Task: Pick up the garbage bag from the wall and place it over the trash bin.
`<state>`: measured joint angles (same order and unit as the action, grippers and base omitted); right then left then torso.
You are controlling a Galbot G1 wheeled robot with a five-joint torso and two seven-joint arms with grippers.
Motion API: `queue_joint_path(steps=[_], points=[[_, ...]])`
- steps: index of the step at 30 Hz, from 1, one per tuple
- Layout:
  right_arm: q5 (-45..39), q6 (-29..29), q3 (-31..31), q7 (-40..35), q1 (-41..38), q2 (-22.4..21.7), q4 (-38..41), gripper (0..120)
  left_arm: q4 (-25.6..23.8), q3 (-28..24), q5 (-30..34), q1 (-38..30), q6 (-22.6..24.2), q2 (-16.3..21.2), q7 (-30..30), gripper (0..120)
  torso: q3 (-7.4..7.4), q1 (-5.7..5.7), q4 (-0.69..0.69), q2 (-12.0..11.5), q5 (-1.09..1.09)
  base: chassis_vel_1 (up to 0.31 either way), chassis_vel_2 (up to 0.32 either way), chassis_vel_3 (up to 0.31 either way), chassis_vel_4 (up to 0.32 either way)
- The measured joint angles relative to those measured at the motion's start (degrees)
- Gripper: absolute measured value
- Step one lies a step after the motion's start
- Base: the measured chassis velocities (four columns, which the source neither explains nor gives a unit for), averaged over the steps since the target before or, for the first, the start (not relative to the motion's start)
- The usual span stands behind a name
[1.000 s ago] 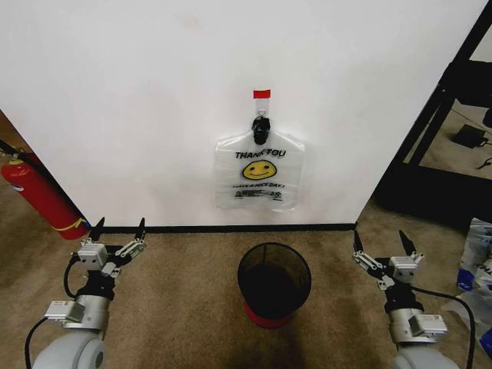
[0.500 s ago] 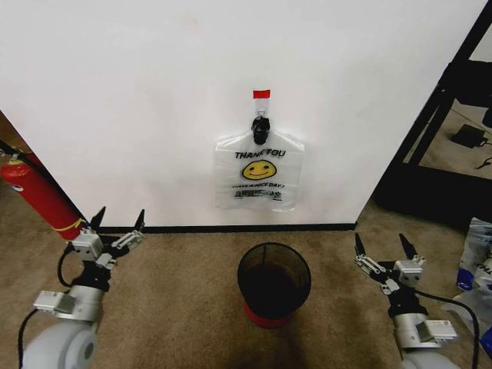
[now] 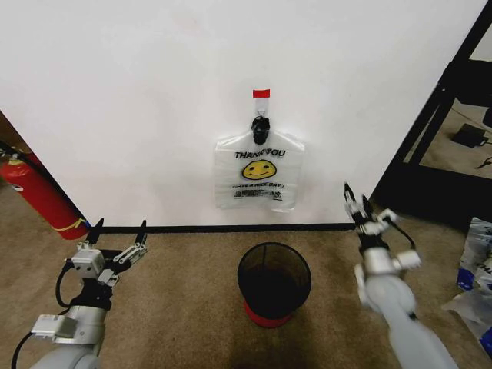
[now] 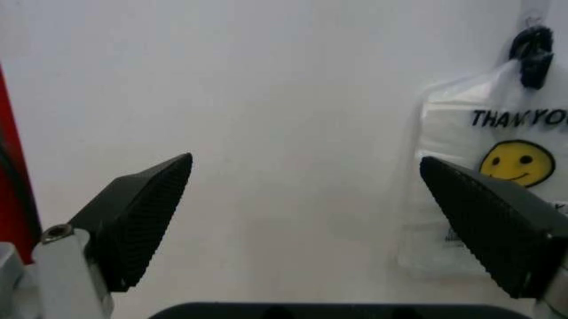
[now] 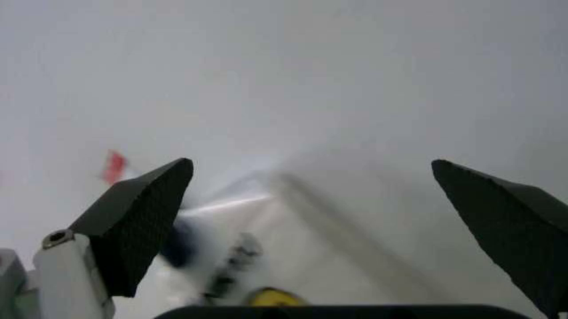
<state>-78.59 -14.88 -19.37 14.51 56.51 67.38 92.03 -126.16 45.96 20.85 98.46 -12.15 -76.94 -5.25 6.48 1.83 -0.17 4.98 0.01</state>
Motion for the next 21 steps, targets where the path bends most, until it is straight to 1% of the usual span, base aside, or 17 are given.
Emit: queue_joint_path(steps=[3, 5, 8, 11, 12, 14, 15, 18, 20, 21], points=[[-2.65, 2.8, 2.72, 1.48, -2.96, 1.55, -0.07, 100, 0.37, 0.4, -0.55, 0.59, -0.63, -1.25, -0.01, 100, 0.0, 0.0, 0.0, 0.0, -0.01, 0.0, 0.0, 0.0, 0.0], [-3.62, 4.86, 5.73, 1.74, -5.34, 3.01, 0.78, 100, 1.07, 1.09, -0.67, 0.99, -1.4, -1.66, -0.01, 100, -0.01, 0.0, -0.02, 0.0, -0.01, 0.0, 0.0, 0.0, 0.0], [-3.83, 5.74, 8.14, 1.82, -7.85, 4.43, 0.16, 100, 1.61, 1.62, -0.8, 1.21, -2.0, -1.77, 0.04, 100, -0.01, 0.0, -0.02, 0.0, -0.02, 0.0, 0.0, 0.0, 0.0], [-3.53, 6.11, 11.14, 3.26, -13.36, 8.04, -5.11, 100, 1.86, 2.11, -0.96, 1.64, -2.52, -1.96, 0.21, 100, -0.01, 0.0, 0.0, 0.0, -0.02, 0.0, 0.0, 0.0, 0.0], [-3.42, 6.37, 12.03, 4.16, -15.68, 9.94, -7.92, 100, 1.89, 2.23, -1.16, 1.81, -2.66, -2.07, 0.26, 100, 0.0, 0.0, 0.0, 0.0, -0.03, 0.0, 0.0, 0.0, 0.0], [-3.39, 7.26, 12.66, 5.45, -18.68, 12.73, -12.06, 100, 1.9, 2.34, -1.52, 2.17, -2.93, -2.19, 0.34, 100, -0.01, 0.0, 0.01, 0.0, -0.03, 0.0, 0.0, 0.0, 0.0], [-3.39, 7.26, 12.66, 5.45, -18.68, 12.73, -12.06, 100, 1.9, 2.34, -1.52, 2.17, -2.93, -2.19, 0.34, 100, -0.01, 0.0, 0.01, 0.0, -0.03, 0.0, 0.0, 0.0, 0.0], [-2.62, 8.11, 12.99, 7.66, -21.45, 16.2, -16.54, 100, 1.69, 2.64, -1.79, 2.65, -3.16, -2.3, 0.41, 100, 0.0, 0.0, 0.01, 0.0, -0.04, 0.0, 0.0, 0.0, 0.0], [-1.92, 8.39, 13.02, 8.63, -22.09, 17.12, -17.96, 100, 1.42, 2.89, -1.8, 2.79, -3.22, -2.33, 0.44, 100, -0.01, 0.0, 0.02, 0.0, -0.04, 0.0, 0.0, 0.0, 0.0], [-1.6, 8.47, 13.02, 8.99, -22.21, 17.32, -18.4, 100, 1.34, 3.0, -1.8, 2.84, -3.24, -2.34, 0.47, 100, 0.0, 0.0, -0.01, 0.0, -0.04, 0.0, 0.0, 0.0, 0.0]])
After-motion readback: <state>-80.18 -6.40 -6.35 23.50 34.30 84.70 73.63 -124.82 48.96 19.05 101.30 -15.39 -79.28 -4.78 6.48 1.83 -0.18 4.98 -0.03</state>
